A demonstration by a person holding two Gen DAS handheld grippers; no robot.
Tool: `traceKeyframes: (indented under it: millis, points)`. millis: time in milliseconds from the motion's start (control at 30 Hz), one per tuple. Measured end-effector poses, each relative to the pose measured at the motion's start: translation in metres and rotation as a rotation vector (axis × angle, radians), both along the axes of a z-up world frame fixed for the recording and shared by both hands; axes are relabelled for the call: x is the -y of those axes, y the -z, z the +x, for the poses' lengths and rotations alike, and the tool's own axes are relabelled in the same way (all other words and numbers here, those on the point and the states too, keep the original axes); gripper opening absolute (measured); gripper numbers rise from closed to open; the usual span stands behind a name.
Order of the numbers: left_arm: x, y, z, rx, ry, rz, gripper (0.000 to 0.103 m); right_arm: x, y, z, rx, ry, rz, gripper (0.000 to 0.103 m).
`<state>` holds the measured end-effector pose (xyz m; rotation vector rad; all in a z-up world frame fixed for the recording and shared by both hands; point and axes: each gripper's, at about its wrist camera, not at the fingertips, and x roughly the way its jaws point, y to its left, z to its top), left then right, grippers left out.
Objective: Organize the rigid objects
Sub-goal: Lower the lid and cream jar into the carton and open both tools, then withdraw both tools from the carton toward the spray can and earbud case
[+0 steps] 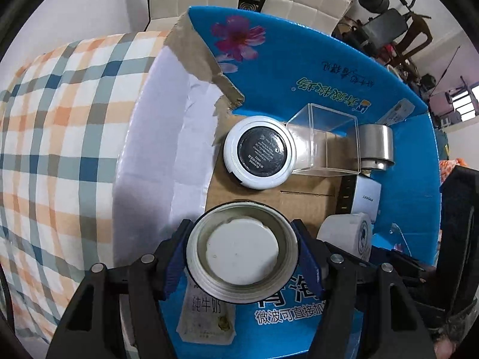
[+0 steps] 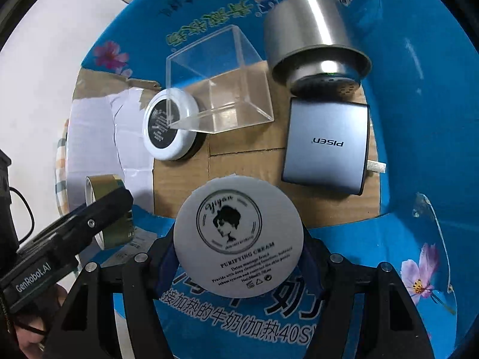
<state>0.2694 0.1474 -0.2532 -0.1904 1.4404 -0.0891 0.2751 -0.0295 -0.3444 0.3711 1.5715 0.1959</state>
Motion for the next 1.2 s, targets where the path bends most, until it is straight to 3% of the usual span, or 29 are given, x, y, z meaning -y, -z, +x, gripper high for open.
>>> traceKeyframes:
  millis: [133,200,267,300,467,600,833,1200]
  points:
    - [0.0,0.0,0.0,-0.008,0.007,0.014,0.063,0.002,0.009,0.001,-0.037,0.002,-0.007,0.071]
    - [-0.001,0.0,-0.001,-0.009,0.003,0.013,0.07,0.003,0.01,0.0,-0.034,-0.002,-0.011,0.072]
    - [0.001,0.001,-0.001,-0.01,-0.002,0.02,0.088,0.001,0.008,-0.001,-0.033,-0.013,-0.024,0.075]
    - [0.001,0.001,-0.001,-0.014,-0.005,0.026,0.092,0.001,0.006,-0.001,-0.028,-0.014,-0.02,0.079]
    - [0.005,-0.006,-0.003,-0.001,-0.002,0.065,0.097,-0.004,-0.013,-0.006,0.033,-0.065,-0.119,0.09]
    - [0.009,-0.023,-0.012,0.058,0.004,0.134,0.103,0.001,-0.041,-0.016,0.118,-0.086,-0.214,0.103]
    - [0.012,-0.062,-0.037,0.165,0.001,0.212,0.103,0.013,-0.09,-0.037,0.238,-0.113,-0.295,0.103]
    - [0.031,-0.14,-0.074,0.304,0.009,0.264,0.103,0.037,-0.203,-0.094,0.401,-0.132,-0.284,0.103]
